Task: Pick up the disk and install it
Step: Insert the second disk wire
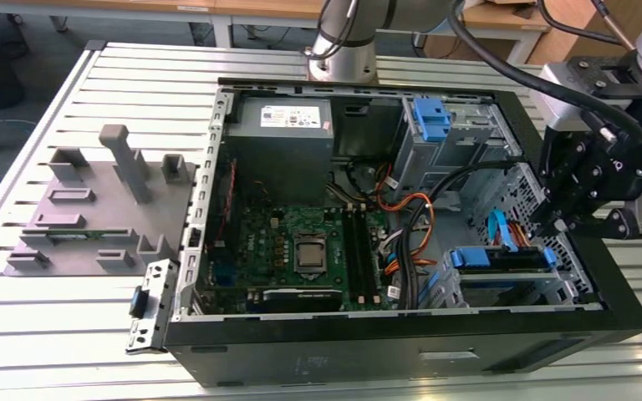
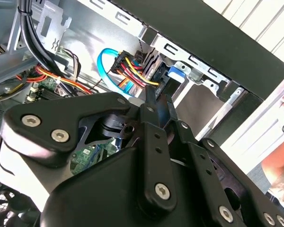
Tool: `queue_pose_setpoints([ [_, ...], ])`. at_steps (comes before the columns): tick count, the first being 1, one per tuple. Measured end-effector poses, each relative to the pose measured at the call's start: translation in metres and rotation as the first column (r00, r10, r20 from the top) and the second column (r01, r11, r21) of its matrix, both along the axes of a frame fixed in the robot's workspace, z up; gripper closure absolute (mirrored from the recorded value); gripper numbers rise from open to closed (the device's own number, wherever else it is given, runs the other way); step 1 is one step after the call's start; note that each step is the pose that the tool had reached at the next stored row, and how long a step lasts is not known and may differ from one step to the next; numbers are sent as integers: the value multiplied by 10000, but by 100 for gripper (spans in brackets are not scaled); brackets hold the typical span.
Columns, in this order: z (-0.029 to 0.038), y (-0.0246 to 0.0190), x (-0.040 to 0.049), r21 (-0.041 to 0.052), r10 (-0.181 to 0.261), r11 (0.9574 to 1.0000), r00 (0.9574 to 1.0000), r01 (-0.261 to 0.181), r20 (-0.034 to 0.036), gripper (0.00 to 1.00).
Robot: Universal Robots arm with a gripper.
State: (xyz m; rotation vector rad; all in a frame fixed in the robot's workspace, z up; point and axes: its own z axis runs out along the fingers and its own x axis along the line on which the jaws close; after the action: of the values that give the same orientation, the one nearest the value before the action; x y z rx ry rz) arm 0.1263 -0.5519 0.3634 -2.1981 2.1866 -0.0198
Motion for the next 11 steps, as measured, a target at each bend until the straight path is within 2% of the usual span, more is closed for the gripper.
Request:
queue_pose_setpoints([
  [3, 4, 0, 0, -4, 0, 10000, 10000, 0, -2, 76],
  [4, 4, 0, 1, -5, 2, 10000, 10000, -2, -60, 76],
  [5, 3, 0, 2, -7, 0, 10000, 9998, 0, -206, 76],
  [7, -1, 0, 6, -4, 0, 10000, 9985, 0, -543, 76],
  [8, 0, 0, 6, -4, 0, 10000, 9983, 0, -582, 76],
  [10, 0, 0, 5, -5, -1, 10000, 9983, 1, -591, 76],
  [11, -1, 0, 6, -4, 0, 10000, 9980, 0, -635, 76],
])
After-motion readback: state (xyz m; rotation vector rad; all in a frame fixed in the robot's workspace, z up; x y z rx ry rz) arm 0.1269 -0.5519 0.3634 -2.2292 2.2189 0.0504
